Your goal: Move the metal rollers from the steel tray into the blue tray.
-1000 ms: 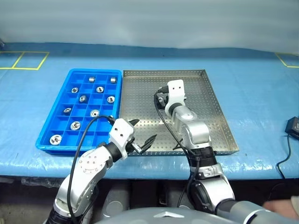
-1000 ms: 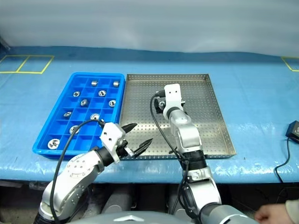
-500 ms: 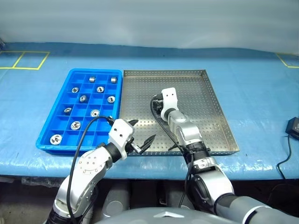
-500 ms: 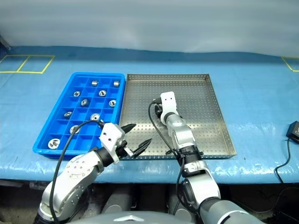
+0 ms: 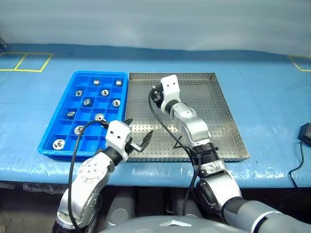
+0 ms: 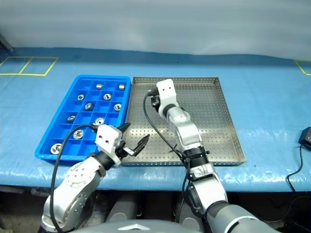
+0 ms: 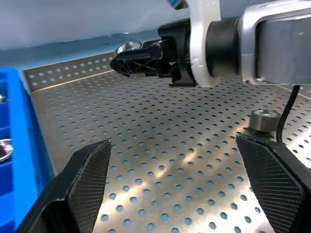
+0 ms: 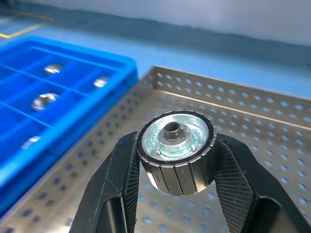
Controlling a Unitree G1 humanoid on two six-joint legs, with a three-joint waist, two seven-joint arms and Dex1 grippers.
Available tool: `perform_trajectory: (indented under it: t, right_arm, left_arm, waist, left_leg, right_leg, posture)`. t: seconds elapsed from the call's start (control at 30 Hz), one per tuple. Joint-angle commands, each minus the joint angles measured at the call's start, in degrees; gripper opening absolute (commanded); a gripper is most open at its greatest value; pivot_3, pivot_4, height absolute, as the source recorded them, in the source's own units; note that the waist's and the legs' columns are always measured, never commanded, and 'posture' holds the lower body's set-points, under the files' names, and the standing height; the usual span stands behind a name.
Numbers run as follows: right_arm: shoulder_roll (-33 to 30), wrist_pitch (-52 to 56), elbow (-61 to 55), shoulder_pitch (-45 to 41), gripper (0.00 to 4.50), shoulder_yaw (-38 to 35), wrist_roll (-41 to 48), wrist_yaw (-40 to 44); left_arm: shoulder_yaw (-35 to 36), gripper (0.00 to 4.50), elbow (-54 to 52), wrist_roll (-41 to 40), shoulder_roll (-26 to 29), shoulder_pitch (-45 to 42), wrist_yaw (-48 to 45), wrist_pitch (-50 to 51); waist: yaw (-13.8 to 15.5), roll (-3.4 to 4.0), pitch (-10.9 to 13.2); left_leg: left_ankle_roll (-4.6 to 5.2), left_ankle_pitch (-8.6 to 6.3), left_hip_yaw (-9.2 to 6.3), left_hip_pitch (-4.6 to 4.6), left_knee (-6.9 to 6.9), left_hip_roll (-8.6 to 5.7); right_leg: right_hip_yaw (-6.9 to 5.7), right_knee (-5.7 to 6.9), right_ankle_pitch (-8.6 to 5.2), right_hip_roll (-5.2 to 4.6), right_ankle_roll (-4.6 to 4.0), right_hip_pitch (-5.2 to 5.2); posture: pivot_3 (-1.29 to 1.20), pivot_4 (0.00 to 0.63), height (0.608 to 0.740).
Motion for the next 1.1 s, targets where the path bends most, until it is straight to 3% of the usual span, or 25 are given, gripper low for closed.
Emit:
perform_trajectory:
  t: [0.03,0.33,0.63,0.83,1.1]
  right_arm:
    - [1.92,2.30,-4.36,-2.22,1.83,3.79,0.89,2.58]
    - [4.16,10.02,-9.77,0.14,1.83,11.27,3.27,7.04]
    - [1.30,17.06,-12.22,4.44,1.83,17.06,4.74,11.97]
    - [1.63,16.24,-9.01,5.31,1.83,15.34,3.89,10.10]
    - [0.85,17.73,-13.85,5.37,4.47,9.17,4.29,6.26]
  left_arm:
    - [2.82,4.50,-4.17,0.08,-0.09,2.40,0.57,-3.30]
    - [6.80,4.50,-8.53,-1.79,2.51,12.35,-1.98,-4.85]
    - [6.03,4.50,-8.39,-1.83,2.84,13.84,-3.45,-5.35]
    - [5.16,4.50,-7.90,-1.93,2.78,12.87,-4.19,-5.14]
    - [4.05,4.50,-6.43,-2.76,3.75,9.28,-6.57,-4.20]
  waist:
    - [0.84,0.00,0.00]
    - [4.10,-0.03,0.03]
    - [4.96,-0.04,0.03]
    - [4.95,-0.04,0.03]
    - [4.63,-0.04,0.03]
  left_leg:
    - [0.00,0.00,-0.01,0.00,-0.03,0.00]
    - [0.00,0.00,-0.15,-0.09,-0.03,-0.07]
    - [-0.01,-0.01,-0.28,-0.13,-0.04,-0.04]
    - [-0.02,-0.01,-0.31,-0.10,-0.04,-0.03]
    - [-0.03,0.00,-0.30,-0.11,-0.02,-0.05]
  right_leg:
    - [-0.01,0.00,-0.01,0.00,-0.02,-0.01]
    - [-0.22,-0.14,-0.16,-0.25,-0.01,0.03]
    - [-0.37,-0.12,-0.30,-0.21,-0.24,0.03]
    - [-0.42,-0.10,-0.31,-0.18,-0.25,0.04]
    - [-0.41,-0.11,-0.31,-0.21,-0.25,0.05]
  posture:
    - [0.38,0.150,0.740]
    - [0.43,0.150,0.740]
    - [0.43,0.150,0.740]
    - [0.42,0.150,0.740]
    - [0.32,0.150,0.740]
